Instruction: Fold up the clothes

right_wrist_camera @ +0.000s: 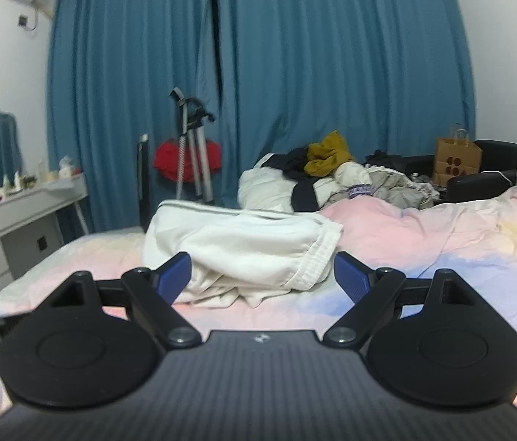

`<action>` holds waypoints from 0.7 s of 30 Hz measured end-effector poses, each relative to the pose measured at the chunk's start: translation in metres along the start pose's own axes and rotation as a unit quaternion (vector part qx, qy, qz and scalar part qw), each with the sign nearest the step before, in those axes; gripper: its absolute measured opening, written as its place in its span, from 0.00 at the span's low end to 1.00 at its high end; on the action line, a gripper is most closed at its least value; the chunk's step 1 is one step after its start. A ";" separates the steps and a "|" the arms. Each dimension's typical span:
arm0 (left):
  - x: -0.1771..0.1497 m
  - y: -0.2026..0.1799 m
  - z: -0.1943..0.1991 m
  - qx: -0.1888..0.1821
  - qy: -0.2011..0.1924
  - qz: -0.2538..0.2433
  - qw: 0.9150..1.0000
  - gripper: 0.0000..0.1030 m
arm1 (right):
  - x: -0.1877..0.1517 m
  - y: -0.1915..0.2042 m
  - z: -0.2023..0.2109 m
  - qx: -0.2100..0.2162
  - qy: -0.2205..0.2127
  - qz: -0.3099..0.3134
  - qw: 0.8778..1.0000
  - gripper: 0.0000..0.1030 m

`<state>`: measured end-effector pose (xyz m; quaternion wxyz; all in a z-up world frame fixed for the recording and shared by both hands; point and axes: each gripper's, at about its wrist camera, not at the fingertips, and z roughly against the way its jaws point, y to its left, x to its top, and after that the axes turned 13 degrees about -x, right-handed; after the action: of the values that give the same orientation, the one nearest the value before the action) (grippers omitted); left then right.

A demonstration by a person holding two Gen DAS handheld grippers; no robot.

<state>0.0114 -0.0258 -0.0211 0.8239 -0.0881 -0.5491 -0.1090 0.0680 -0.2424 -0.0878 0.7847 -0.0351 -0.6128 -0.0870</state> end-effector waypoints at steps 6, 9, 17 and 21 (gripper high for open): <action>0.013 -0.020 -0.045 -0.013 0.011 -0.031 0.999 1.00 | 0.003 -0.013 -0.003 -0.023 -0.004 -0.013 1.000 0.83; 0.019 -0.034 -0.074 -0.022 0.017 -0.046 0.999 1.00 | 0.004 -0.019 -0.005 -0.034 -0.006 -0.020 0.999 0.84; 0.036 -0.078 -0.174 -0.053 0.041 -0.089 0.994 0.99 | -0.002 -0.054 -0.024 -0.049 0.028 -0.086 0.995 0.84; 0.040 -0.102 -0.240 -0.037 0.052 -0.112 0.992 0.96 | -0.011 -0.070 -0.034 -0.079 0.027 -0.111 0.990 0.84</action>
<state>0.2107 -0.1907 -0.0729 0.8302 -0.0512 -0.5073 -0.2251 0.0856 -0.3158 -0.1106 0.7813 -0.0269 -0.5826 -0.2224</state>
